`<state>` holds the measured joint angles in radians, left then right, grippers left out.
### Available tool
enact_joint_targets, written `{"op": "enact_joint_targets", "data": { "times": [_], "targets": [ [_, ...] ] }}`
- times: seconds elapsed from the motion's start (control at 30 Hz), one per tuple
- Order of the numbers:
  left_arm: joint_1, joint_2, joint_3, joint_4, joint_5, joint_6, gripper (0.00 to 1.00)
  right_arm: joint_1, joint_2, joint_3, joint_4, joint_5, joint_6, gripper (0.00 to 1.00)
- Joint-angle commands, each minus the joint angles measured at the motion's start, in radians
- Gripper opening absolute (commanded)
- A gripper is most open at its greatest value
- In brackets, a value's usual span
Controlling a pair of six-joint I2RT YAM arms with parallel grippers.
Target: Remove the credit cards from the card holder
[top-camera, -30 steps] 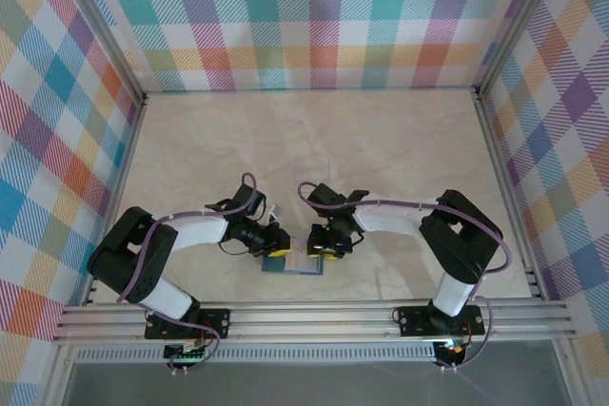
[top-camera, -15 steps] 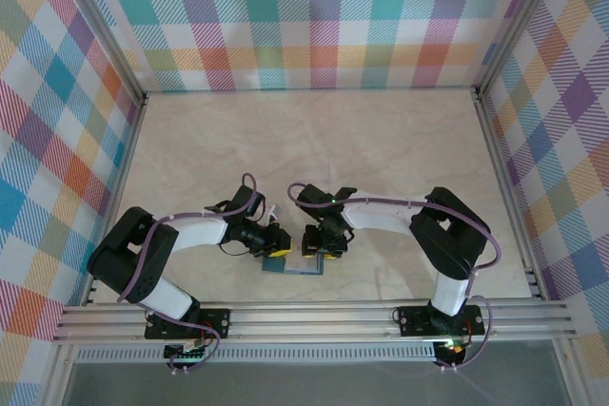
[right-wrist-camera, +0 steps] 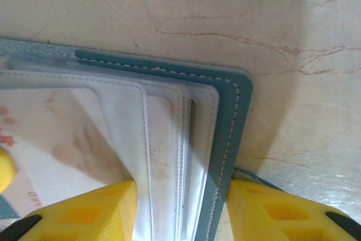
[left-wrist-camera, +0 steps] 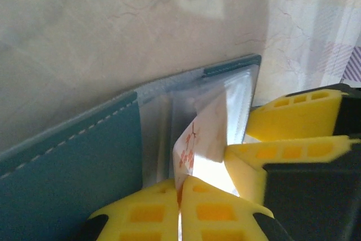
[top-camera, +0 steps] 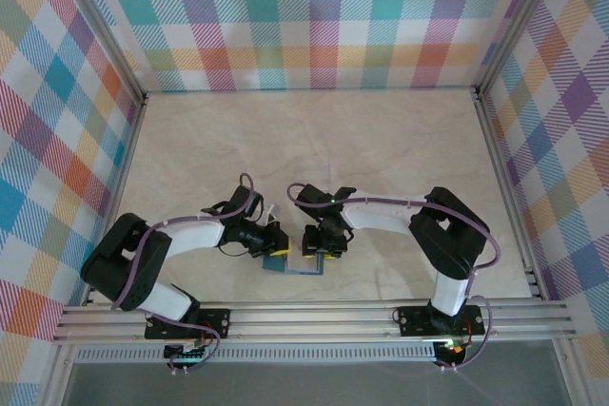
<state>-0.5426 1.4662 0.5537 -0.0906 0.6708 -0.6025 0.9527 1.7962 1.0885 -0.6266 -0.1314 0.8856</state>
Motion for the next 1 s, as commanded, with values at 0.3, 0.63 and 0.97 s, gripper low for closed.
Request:
{"op": "enact_joint_targets", "data": {
  "times": [0.3, 0.63, 0.97],
  "targets": [
    [-0.008, -0.191, 0.124, -0.455, -0.222, 0.109, 0.04, 0.016, 0.001, -0.021, -0.089, 0.101, -0.02, 0.46],
    [-0.01, -0.24, 0.223, -0.567, -0.255, 0.215, 0.0, 0.014, -0.098, -0.003, -0.064, 0.089, -0.052, 0.46],
    [-0.008, -0.247, 0.34, -0.575, -0.312, 0.361, 0.0, -0.058, -0.253, -0.031, -0.003, 0.075, -0.089, 0.45]
  ]
}}
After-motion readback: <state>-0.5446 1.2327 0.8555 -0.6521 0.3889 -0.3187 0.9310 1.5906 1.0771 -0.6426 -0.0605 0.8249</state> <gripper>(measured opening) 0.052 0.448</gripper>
